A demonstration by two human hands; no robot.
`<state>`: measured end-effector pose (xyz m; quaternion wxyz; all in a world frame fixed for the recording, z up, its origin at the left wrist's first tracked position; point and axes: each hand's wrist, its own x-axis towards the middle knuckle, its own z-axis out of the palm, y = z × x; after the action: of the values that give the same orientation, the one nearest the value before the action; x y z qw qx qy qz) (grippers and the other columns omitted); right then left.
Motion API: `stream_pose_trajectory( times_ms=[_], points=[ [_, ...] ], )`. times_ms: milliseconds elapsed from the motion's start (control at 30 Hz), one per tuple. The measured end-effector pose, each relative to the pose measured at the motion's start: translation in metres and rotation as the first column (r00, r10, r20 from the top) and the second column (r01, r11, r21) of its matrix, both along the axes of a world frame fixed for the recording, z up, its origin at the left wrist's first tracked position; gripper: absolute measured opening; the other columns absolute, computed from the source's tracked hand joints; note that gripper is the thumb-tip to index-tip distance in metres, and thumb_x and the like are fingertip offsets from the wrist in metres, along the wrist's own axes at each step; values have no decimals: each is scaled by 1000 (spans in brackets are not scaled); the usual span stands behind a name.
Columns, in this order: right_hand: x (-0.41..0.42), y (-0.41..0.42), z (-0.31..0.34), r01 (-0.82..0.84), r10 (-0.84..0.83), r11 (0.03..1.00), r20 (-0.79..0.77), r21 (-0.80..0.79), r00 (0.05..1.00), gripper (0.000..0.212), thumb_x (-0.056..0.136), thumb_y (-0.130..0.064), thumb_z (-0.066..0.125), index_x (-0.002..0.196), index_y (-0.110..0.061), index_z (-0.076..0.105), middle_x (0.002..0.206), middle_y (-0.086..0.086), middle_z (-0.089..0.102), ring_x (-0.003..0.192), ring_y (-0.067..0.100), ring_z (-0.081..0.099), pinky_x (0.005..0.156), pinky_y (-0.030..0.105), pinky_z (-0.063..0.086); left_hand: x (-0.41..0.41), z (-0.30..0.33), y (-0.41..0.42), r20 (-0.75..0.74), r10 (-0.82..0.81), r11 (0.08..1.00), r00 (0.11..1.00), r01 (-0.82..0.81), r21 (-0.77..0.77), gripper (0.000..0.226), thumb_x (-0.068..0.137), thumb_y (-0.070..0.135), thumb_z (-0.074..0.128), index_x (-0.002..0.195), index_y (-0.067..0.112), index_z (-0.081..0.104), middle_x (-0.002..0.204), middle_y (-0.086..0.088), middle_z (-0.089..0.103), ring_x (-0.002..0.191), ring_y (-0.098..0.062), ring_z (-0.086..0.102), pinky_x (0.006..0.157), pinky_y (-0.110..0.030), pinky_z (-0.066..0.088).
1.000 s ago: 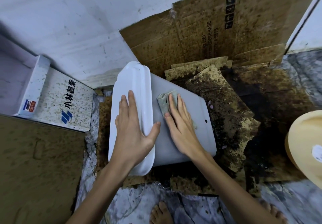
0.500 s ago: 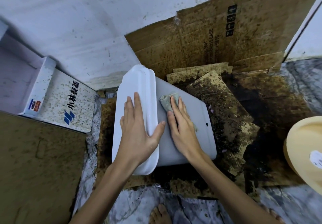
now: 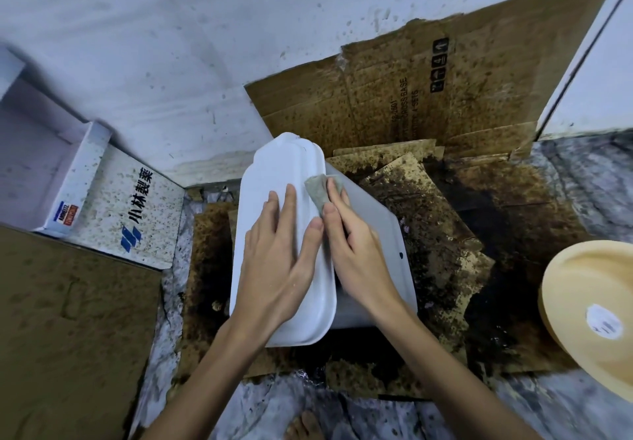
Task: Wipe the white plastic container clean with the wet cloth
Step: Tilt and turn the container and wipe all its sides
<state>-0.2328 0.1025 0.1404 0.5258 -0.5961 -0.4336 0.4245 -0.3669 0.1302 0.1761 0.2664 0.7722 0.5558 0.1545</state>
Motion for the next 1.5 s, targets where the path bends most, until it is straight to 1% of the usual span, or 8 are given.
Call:
stream_pose_trajectory(
  times_ms=[167,367,567,767,933,1033,1233,1500],
  points=[
    [7,-3,10,18,-10,998,142,-54,990,62,112,-38,48,168,-26,26,174,-11,25,160,5,18,130,31,21,3,5,1,-77,-55,997,995,59,49,77,98,74,11,169,45,14,176,4,19,160,-8,13,118,-29,11],
    [25,-9,12,132,-111,988,219,-84,969,72,105,-49,57,168,-33,26,161,-1,42,150,15,37,118,27,29,2,0,6,-42,-207,978,977,208,15,82,100,71,13,171,30,9,177,19,4,160,8,-1,130,-25,4],
    [47,-21,10,152,-111,978,257,-144,960,81,99,-64,57,167,-42,20,148,-1,43,143,15,41,112,29,35,7,-10,6,-183,-298,940,937,321,113,74,105,72,16,170,40,0,176,24,-9,160,1,-20,128,-25,-12],
    [50,-39,7,154,-120,977,217,-146,969,76,99,-64,56,166,-44,25,138,-7,45,125,4,52,111,27,40,-1,-14,17,-210,-274,949,939,299,99,67,97,86,11,160,66,-2,174,27,-18,158,-17,-34,120,-60,-27],
    [44,-49,0,157,-122,977,223,-145,967,75,98,-70,51,164,-50,22,137,-9,44,126,9,53,112,35,44,0,-18,12,-142,-240,969,960,246,23,68,93,89,10,157,70,-4,173,25,-23,160,-30,-29,128,-65,-7],
    [46,-50,0,162,-128,972,195,-171,973,78,96,-74,50,163,-56,16,140,-5,44,130,15,53,106,33,43,9,-16,12,-164,-260,964,952,267,18,69,93,88,11,158,69,-6,174,20,-23,161,-31,-29,130,-63,-4],
    [52,-59,5,196,-143,964,267,-182,953,78,98,-67,53,163,-57,11,149,5,42,141,24,38,118,43,35,28,-13,0,-131,-202,978,971,206,21,71,88,91,19,155,74,-3,177,18,-16,162,-28,-22,129,-60,5],
    [54,-55,8,151,-73,976,419,-156,905,73,102,-64,45,163,-58,5,156,4,31,141,30,29,117,44,27,18,-20,-3,138,-77,996,987,71,49,70,89,79,49,155,55,44,171,5,14,157,-6,5,125,-32,14]
  ],
)
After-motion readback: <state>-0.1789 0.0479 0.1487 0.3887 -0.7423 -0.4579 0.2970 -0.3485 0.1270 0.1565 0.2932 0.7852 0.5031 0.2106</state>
